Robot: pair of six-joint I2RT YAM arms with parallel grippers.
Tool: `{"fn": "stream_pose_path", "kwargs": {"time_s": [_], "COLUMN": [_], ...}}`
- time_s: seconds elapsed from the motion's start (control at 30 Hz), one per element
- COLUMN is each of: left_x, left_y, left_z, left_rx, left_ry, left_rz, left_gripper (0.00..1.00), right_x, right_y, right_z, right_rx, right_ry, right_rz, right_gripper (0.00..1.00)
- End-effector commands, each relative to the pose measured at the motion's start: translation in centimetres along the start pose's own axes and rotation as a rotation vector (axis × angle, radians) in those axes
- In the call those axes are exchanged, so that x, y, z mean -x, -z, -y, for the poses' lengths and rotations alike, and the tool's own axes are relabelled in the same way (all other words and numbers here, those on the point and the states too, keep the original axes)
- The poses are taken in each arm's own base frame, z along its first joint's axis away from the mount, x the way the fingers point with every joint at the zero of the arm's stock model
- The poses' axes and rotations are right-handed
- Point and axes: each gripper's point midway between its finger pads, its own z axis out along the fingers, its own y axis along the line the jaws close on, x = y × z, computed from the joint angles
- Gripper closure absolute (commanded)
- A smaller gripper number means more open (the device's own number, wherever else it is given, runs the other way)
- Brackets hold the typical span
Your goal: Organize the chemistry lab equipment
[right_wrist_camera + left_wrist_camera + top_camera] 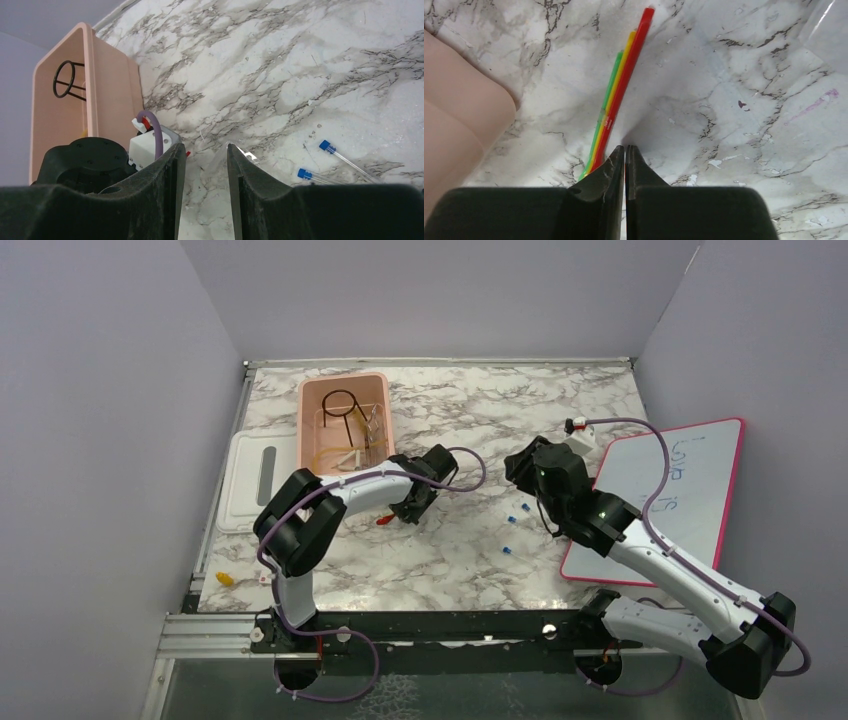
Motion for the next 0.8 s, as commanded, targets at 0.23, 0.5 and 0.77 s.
{"fn": "stream_pose_path", "kwargs": {"time_s": [0.23, 0.5, 0.77], "left_x": [1.8, 2.9, 3.4], "left_y": [2.1, 2.2, 0.3], "left_z": [-1.0, -1.3, -1.0], "left_rx": [0.042, 0.057, -0.009], "left_ry": [0.027, -0.020, -0.023], "left_rz": [0.066, 0.078, 0.017], "left_gripper": [0.73, 0.59, 0.58], "right_x": [0.2, 0.4, 1.6], "right_y": [0.4, 0.7, 1.8], "right_z": [0.0, 0.6, 1.5], "right_rx": [0.010, 0.000, -0.010], "right_ry": [-0.008, -0.020, -0.032], "right_rz": [0.001, 0.014, 0.069], "right_gripper": [0.59, 0.59, 0.59]}}
